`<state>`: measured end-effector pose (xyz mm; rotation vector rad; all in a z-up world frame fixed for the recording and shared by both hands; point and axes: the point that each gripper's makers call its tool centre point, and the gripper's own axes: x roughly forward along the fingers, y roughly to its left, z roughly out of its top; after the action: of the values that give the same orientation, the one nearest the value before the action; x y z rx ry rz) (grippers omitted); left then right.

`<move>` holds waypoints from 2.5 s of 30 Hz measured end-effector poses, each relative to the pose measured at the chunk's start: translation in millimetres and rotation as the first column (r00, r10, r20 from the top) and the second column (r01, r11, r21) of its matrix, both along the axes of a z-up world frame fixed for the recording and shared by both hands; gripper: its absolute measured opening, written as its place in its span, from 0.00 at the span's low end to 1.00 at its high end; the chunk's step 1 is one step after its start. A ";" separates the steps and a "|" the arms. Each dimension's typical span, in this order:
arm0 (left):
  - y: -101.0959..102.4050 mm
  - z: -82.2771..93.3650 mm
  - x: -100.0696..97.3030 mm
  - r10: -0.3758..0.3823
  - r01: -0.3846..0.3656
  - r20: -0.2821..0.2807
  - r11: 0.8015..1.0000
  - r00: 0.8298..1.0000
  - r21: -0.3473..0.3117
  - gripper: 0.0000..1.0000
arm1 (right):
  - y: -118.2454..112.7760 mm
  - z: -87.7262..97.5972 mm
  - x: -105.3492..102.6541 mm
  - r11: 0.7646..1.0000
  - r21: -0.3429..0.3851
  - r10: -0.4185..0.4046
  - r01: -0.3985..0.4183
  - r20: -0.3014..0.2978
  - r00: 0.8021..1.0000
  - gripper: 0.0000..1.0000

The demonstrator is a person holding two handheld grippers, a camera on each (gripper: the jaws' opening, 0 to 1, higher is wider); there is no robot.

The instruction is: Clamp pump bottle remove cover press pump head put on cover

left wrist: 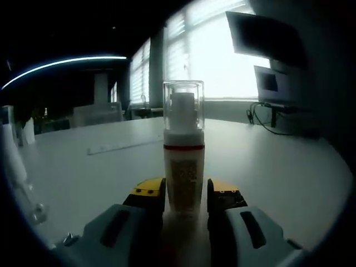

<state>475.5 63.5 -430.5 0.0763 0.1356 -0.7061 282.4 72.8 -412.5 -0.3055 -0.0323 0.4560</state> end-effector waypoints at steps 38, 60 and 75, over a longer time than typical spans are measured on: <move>23.6 14.1 -38.6 0.005 -0.005 -0.016 1.000 1.000 -0.010 0.23 | -5.1 -0.1 2.1 1.000 0.001 -0.023 0.023 0.001 1.000 0.00; 75.1 62.3 -91.4 -0.007 0.012 0.101 0.999 0.995 -0.047 0.20 | -8.1 1.3 1.9 0.999 0.046 -0.023 0.023 -0.017 1.000 0.00; 125.6 72.1 -116.2 0.013 -0.005 0.148 0.999 0.989 -0.051 0.16 | -10.5 3.9 3.1 0.994 0.109 -0.009 0.012 -0.030 1.000 0.00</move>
<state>359.4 189.1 -358.4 0.0797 -0.0243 -0.6922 285.5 62.3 -408.5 -0.1917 -0.0265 0.4464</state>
